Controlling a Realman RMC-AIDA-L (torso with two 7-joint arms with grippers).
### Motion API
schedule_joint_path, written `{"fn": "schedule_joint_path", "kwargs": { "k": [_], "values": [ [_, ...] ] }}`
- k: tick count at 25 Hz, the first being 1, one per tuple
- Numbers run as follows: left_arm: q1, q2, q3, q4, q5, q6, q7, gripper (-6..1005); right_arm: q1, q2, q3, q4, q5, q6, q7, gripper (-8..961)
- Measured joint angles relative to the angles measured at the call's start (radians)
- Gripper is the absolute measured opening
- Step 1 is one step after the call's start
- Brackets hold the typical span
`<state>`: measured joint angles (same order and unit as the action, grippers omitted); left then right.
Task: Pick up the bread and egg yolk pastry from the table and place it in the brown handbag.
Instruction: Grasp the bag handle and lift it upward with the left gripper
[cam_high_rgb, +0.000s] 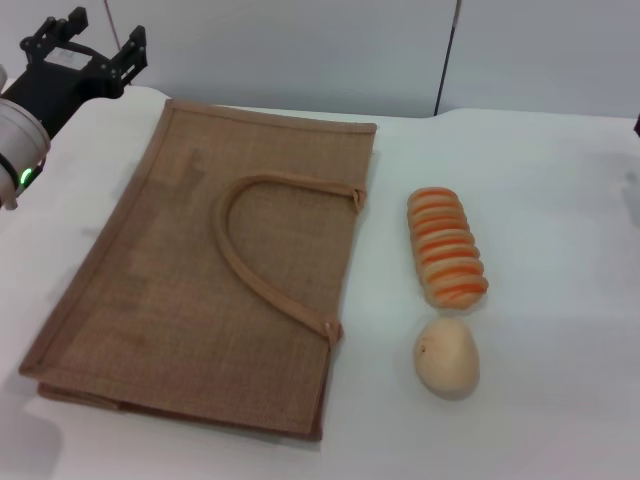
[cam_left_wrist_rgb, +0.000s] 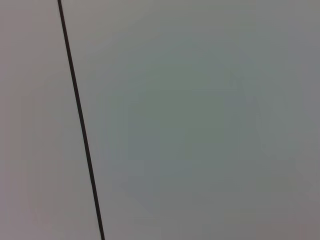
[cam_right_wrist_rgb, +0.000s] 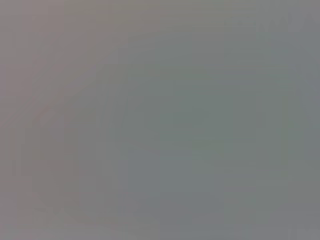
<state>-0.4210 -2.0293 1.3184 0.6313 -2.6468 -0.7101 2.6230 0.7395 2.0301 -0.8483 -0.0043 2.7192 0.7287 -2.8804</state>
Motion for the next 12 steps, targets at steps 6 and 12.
{"fn": "schedule_joint_path", "kwargs": {
  "k": [6, 12],
  "values": [
    [0.000, 0.000, 0.002, 0.001, -0.004, -0.004, 0.000, 754, 0.000, -0.001, 0.000, 0.001, 0.001, 0.000, 0.001, 635],
    [0.001, 0.000, 0.000, 0.001, -0.005, -0.010, -0.003, 753, 0.001, -0.001, 0.000, 0.000, 0.001, 0.000, 0.001, 635]
  ]
}}
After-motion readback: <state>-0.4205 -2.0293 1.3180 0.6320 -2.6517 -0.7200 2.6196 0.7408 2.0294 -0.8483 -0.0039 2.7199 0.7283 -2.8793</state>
